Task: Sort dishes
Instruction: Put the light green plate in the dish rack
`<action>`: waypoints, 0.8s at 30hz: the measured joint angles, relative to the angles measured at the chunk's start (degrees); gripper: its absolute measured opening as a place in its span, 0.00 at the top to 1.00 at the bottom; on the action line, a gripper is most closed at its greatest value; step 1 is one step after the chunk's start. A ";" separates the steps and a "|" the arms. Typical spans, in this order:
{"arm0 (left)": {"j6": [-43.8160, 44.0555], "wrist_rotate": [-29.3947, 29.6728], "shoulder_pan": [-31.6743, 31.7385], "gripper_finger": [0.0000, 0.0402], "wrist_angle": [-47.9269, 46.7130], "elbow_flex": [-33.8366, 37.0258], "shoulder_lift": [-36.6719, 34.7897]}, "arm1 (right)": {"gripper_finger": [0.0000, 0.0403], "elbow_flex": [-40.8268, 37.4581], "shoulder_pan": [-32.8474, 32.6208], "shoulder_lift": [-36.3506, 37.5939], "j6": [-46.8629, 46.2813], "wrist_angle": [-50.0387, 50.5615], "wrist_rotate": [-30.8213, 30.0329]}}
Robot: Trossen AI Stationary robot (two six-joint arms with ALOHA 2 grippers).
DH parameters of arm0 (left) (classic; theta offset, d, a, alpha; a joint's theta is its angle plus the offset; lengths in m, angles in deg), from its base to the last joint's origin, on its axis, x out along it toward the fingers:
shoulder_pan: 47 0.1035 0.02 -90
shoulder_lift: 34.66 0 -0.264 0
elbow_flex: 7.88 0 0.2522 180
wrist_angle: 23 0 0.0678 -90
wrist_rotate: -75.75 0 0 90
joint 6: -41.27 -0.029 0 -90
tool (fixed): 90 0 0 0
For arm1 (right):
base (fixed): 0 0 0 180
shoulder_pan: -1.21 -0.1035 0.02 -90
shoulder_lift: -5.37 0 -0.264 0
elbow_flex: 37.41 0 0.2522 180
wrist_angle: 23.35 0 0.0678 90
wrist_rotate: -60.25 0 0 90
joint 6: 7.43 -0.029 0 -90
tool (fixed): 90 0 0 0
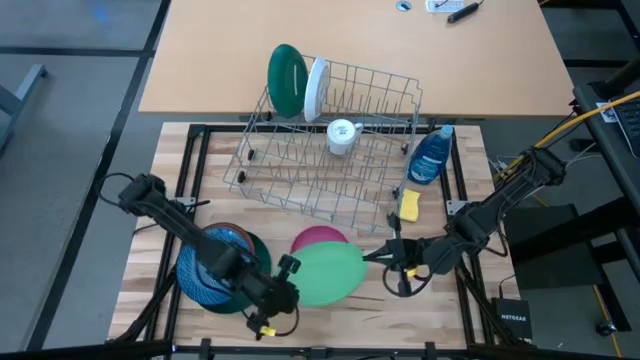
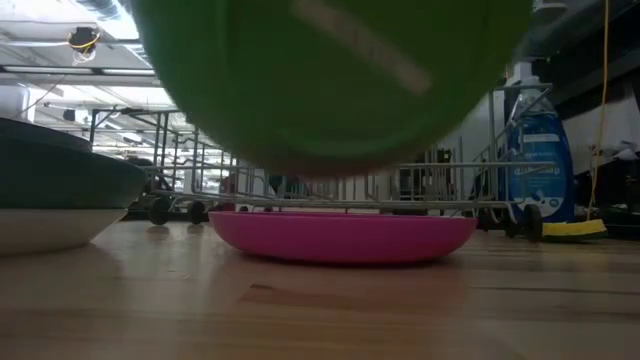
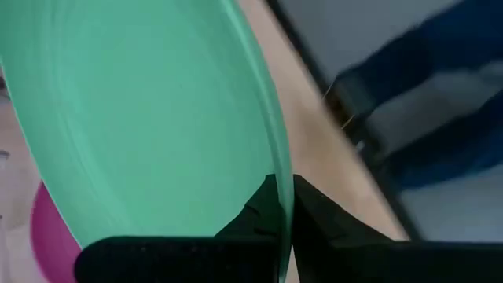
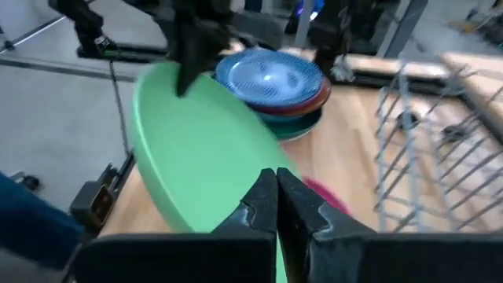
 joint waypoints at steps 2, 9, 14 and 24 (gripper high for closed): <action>2.35 -0.02 -0.12 0.99 1.16 0.00 -2.35 | 1.00 0.00 0.00 1.27 1.30 -0.01 -0.91; 8.90 4.71 -0.31 1.00 6.62 -0.02 -10.46 | 1.00 0.00 0.00 5.27 7.10 0.33 -5.06; 6.86 11.72 0.49 1.00 7.51 -0.07 -15.88 | 1.00 0.00 0.00 7.54 12.21 0.51 -10.44; -3.75 13.45 14.83 1.00 14.37 -0.07 -22.73 | 1.00 0.00 0.98 9.85 21.08 0.47 -31.90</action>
